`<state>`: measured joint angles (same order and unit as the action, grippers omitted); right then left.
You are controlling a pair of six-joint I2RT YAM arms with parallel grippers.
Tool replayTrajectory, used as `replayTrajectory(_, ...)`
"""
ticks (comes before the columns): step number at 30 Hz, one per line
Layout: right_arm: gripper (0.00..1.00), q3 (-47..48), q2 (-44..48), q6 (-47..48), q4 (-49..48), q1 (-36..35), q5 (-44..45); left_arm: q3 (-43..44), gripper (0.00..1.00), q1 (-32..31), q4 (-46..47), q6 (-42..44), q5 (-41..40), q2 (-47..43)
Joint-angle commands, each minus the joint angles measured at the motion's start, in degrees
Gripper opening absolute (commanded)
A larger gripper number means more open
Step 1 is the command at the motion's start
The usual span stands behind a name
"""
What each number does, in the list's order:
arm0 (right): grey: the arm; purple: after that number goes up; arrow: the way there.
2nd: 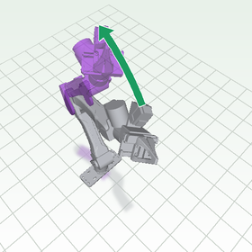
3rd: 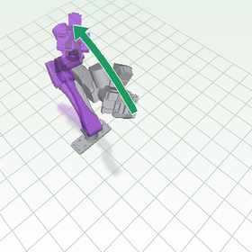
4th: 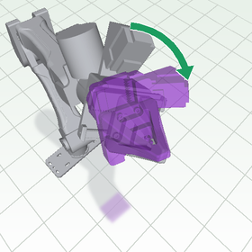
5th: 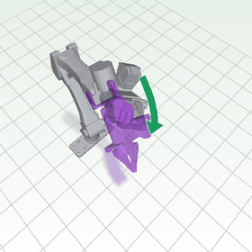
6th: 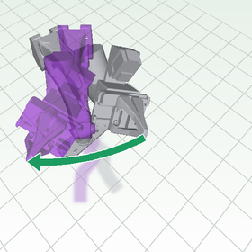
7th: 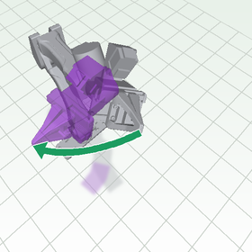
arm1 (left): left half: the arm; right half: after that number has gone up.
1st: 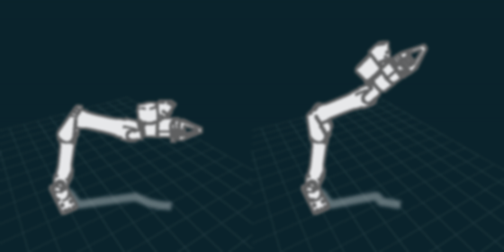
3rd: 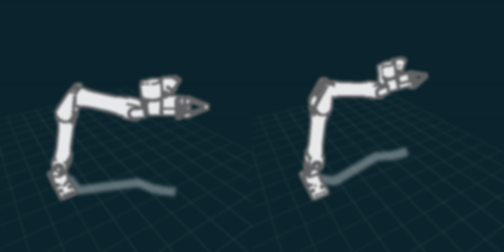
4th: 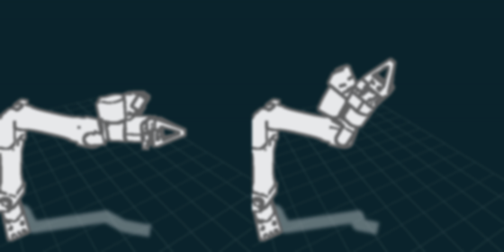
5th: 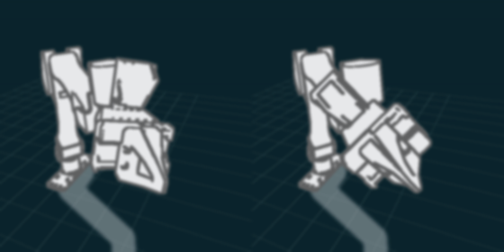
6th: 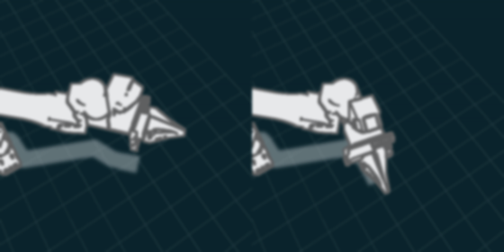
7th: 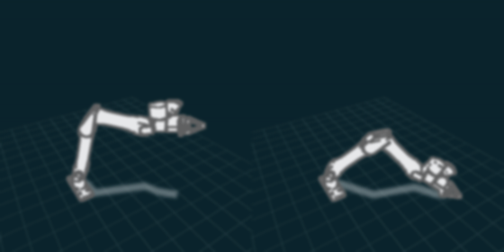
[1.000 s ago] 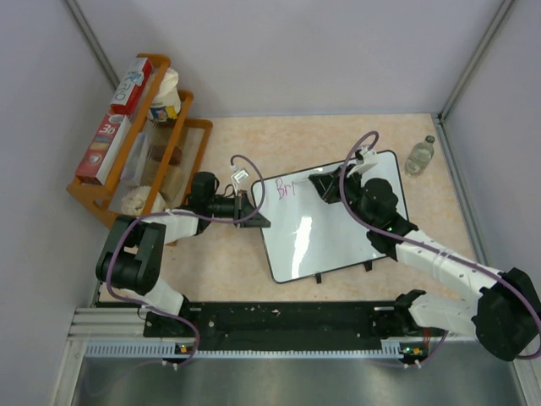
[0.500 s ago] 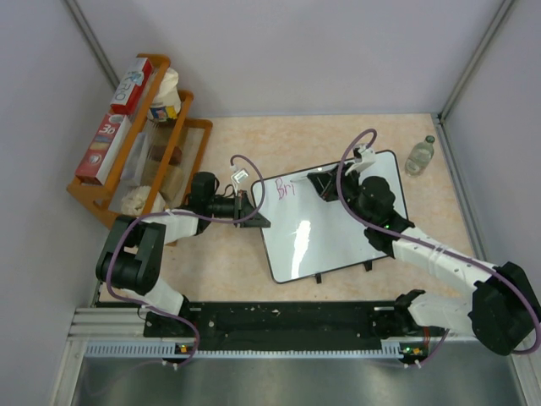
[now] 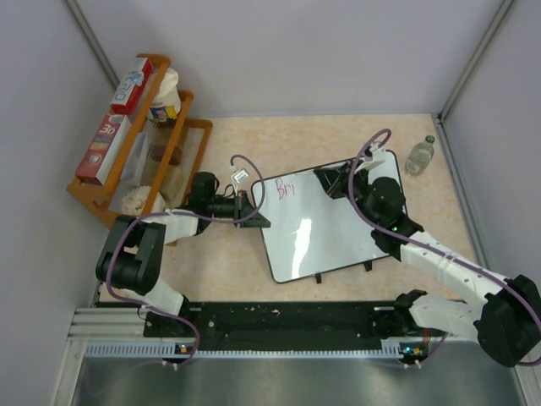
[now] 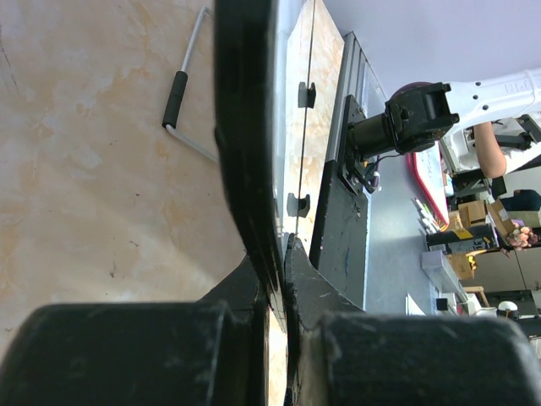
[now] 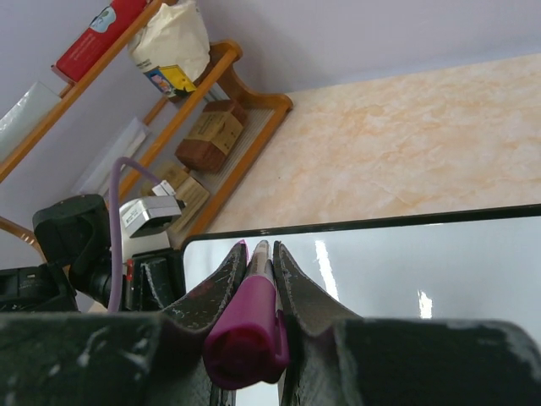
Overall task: Write a sentence on the whiteboard
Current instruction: Write with the whiteboard marker on the whiteboard.
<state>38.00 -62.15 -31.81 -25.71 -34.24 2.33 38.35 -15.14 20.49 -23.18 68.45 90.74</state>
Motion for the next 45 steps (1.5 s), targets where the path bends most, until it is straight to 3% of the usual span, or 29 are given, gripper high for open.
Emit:
replayTrajectory(1,0.0,0.5,1.42,0.0,-0.3,0.75,0.4,-1.87,0.0,-1.56,-0.98,11.49,-5.08,0.58)
replayTrajectory(45,0.0,-2.84,0.63,1.31,1.54,1.11,0.13,-1.7,0.0,-1.56,-0.89,11.4,-4.99,1.19)
